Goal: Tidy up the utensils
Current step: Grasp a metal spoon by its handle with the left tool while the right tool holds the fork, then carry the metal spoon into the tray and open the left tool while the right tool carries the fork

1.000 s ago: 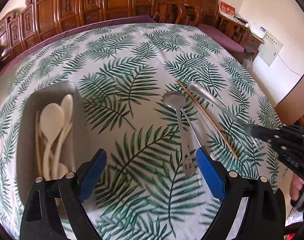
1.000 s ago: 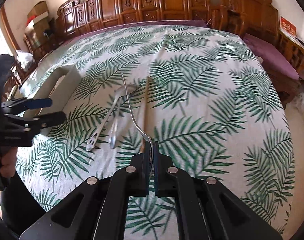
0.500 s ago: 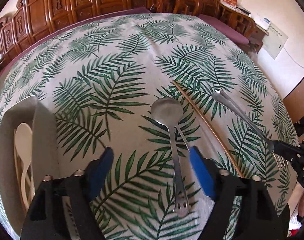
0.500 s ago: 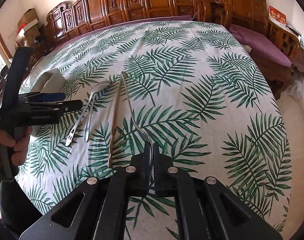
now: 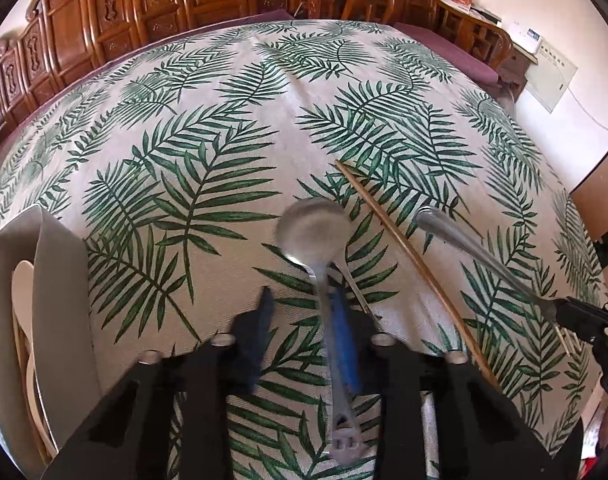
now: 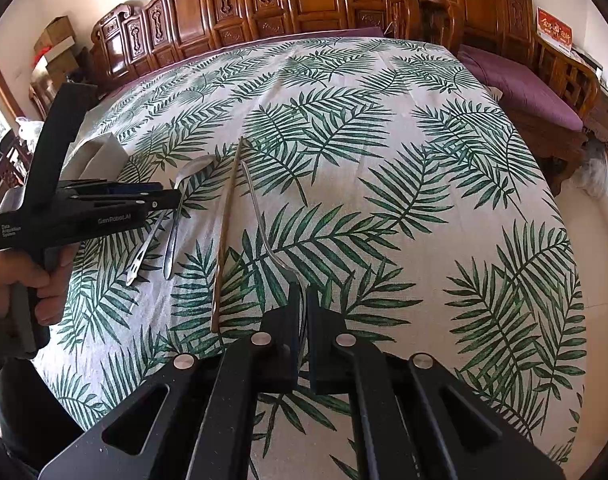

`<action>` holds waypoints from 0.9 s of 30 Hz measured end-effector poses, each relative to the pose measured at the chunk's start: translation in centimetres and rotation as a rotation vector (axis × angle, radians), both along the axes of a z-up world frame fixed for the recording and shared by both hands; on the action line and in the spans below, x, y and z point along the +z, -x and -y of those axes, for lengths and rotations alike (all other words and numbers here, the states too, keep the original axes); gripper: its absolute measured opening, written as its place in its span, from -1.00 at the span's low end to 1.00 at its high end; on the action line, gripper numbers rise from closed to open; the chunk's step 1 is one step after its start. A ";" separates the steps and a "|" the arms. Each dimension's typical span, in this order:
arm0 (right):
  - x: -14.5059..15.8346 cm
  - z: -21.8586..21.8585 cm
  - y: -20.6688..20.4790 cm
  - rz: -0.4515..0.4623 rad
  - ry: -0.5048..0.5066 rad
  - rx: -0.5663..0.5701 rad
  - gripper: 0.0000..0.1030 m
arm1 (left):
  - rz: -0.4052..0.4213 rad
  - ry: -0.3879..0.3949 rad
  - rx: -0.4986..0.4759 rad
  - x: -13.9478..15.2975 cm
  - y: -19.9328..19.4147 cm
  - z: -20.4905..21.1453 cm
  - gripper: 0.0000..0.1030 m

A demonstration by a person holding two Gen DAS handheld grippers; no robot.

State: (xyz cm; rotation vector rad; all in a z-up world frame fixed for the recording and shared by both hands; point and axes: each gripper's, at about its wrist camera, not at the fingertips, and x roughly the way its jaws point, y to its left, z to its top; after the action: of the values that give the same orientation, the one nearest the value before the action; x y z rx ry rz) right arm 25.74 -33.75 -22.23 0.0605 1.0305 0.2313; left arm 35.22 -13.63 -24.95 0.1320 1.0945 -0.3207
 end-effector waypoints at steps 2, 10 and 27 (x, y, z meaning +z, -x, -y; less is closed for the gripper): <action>0.1 -0.1 0.0 0.007 -0.002 -0.005 -0.92 | -0.007 0.003 0.005 0.1 0.0 -0.2 -0.87; 1.2 -0.9 -0.2 0.038 -0.013 -0.011 -0.92 | 0.010 0.012 0.028 1.5 0.8 -2.1 -0.90; 4.7 -5.5 0.0 0.096 -0.031 0.044 -0.92 | 0.123 0.035 0.057 7.8 3.9 -6.6 -0.90</action>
State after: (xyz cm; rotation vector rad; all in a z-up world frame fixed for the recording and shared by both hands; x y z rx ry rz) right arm 25.69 -28.22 -17.50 0.0545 0.9334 0.2878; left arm 31.35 -7.00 -17.13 0.0881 0.9683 -0.2770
